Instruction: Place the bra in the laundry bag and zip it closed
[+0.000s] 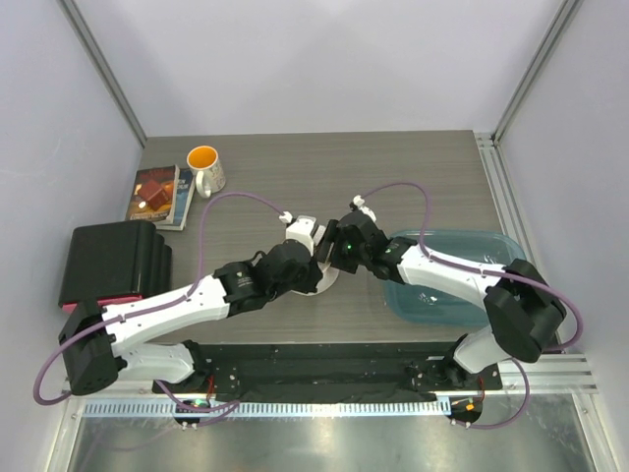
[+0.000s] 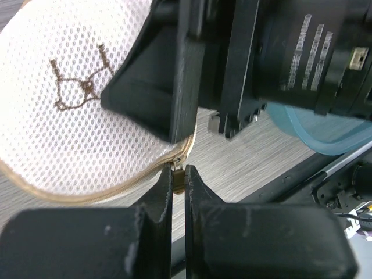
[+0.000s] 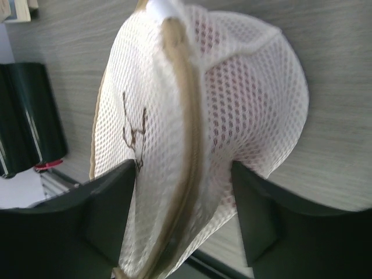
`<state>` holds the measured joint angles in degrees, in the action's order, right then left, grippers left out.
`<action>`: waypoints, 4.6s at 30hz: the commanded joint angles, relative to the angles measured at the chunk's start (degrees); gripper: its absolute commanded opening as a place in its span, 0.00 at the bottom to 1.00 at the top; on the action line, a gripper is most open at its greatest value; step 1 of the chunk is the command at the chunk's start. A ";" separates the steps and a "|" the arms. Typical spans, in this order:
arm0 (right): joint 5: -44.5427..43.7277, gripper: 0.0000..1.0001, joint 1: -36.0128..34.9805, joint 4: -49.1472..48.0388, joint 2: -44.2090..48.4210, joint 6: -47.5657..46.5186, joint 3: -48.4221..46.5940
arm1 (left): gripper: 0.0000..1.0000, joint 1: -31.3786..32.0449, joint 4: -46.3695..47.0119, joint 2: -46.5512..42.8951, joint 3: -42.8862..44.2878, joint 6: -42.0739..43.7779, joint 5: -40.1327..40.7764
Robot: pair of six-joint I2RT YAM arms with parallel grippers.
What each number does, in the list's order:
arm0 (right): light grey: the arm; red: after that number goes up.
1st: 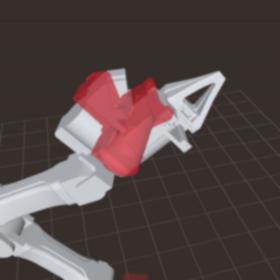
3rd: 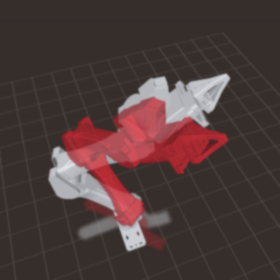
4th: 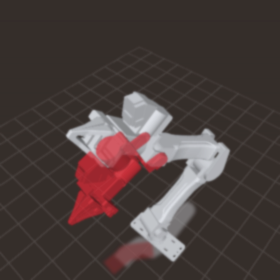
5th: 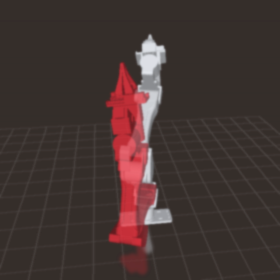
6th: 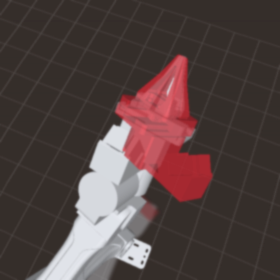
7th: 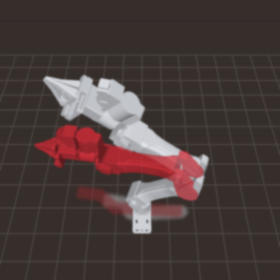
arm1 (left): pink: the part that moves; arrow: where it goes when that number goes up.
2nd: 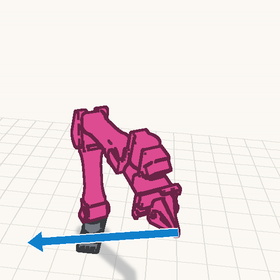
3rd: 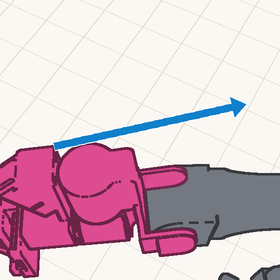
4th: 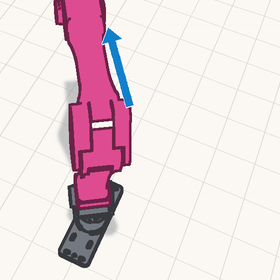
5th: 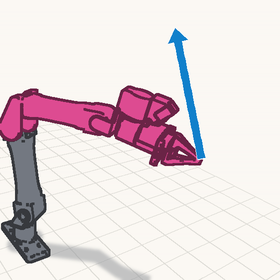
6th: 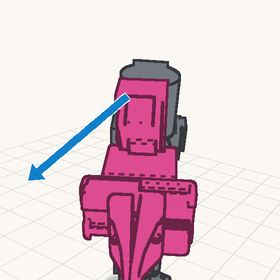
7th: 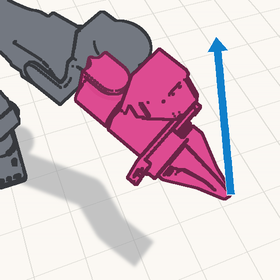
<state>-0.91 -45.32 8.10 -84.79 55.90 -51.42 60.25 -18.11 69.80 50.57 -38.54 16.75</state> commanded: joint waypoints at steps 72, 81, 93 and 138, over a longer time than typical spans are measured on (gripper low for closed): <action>32.50 0.01 18.78 -11.71 -14.14 -19.85 -11.84 | 0.00 -3.47 -9.65 -11.78 -3.63 2.95 2.32; 22.23 0.60 15.09 1.47 -16.04 -22.60 -19.25 | 0.00 -3.65 -8.09 -12.59 -2.32 2.07 -2.77; -1.55 0.82 5.25 2.82 10.24 -3.09 3.42 | 0.00 -3.73 0.61 -0.73 2.69 3.39 -8.84; 24.21 0.45 16.94 -5.39 -6.18 -19.33 -7.81 | 0.00 -16.30 -9.50 -17.42 -6.27 0.67 -12.62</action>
<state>31.31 -28.51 -3.66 -91.07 43.66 -53.98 44.49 -25.74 52.86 43.13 -38.46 5.91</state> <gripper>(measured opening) 0.225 0.032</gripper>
